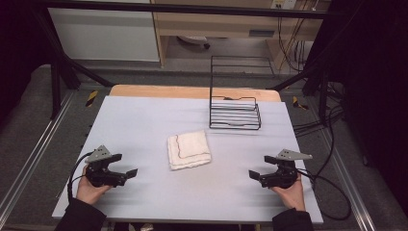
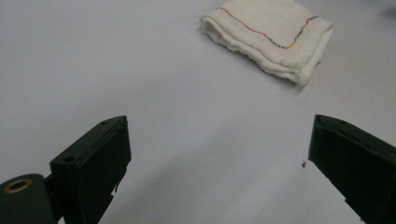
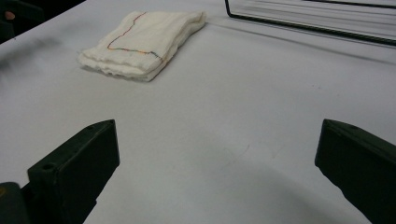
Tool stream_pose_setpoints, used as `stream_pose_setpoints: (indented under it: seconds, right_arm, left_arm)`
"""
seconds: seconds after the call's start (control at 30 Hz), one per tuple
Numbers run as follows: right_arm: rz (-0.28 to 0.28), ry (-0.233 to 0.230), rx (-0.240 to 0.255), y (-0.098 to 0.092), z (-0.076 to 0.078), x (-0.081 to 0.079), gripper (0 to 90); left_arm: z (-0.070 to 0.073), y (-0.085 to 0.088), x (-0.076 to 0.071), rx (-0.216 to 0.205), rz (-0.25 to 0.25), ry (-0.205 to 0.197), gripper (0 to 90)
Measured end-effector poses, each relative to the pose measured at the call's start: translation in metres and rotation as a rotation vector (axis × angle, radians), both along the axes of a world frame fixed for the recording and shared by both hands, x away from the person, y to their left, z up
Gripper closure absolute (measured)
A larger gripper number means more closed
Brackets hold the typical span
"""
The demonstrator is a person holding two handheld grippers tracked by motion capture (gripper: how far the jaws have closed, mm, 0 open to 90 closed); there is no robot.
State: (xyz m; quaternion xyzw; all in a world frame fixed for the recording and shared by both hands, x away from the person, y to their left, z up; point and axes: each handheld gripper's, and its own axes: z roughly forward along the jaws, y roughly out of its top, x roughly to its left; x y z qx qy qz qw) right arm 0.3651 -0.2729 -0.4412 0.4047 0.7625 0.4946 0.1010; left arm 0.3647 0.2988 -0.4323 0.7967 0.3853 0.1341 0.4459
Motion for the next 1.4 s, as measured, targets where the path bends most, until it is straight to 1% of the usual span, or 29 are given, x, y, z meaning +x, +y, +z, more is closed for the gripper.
stream_pose_setpoints:
  seconds: [0.27, 0.4, 0.47, 0.67, 0.73, 0.87, 1.03, 1.27, 1.4]
  right_arm:
    - [0.0, 0.004, -0.006, 0.0, 0.0, 0.0, 0.4]
    - [0.001, 0.002, -0.021, 0.001, -0.001, 0.0, 0.4]
    - [-0.002, 0.005, -0.018, 0.002, -0.001, 0.0, 0.4]
    - [-0.003, 0.003, -0.023, 0.002, -0.001, 0.0, 0.4]
    - [-0.005, 0.002, -0.02, 0.002, -0.001, 0.0, 0.4]
    - [-0.007, 0.001, -0.021, 0.002, 0.0, -0.001, 0.4]
    - [-0.004, 0.003, -0.034, 0.005, 0.0, 0.0, 0.4]
    - [-0.003, 0.007, -0.047, 0.008, -0.001, 0.0, 0.4]
    - [-0.002, 0.005, -0.052, 0.008, -0.002, 0.0, 0.4]
  left_arm:
    - [0.001, -0.006, 0.0, 0.0, -0.006, 0.002, 5.8]
    - [0.002, -0.009, -0.001, -0.002, -0.008, -0.002, 5.8]
    - [0.002, -0.01, -0.001, -0.005, -0.011, -0.002, 5.8]
    - [0.002, -0.013, 0.0, -0.001, -0.007, 0.008, 5.9]
    - [0.003, -0.016, 0.0, -0.008, -0.008, 0.012, 6.1]
    - [0.005, -0.025, 0.001, -0.011, -0.007, 0.017, 7.0]
    - [0.006, -0.042, 0.003, 0.005, -0.011, 0.03, 8.7]
    - [0.007, -0.066, 0.009, 0.004, 0.004, 0.047, 15.2]
    - [0.007, -0.082, 0.014, 0.011, 0.007, 0.056, 18.6]
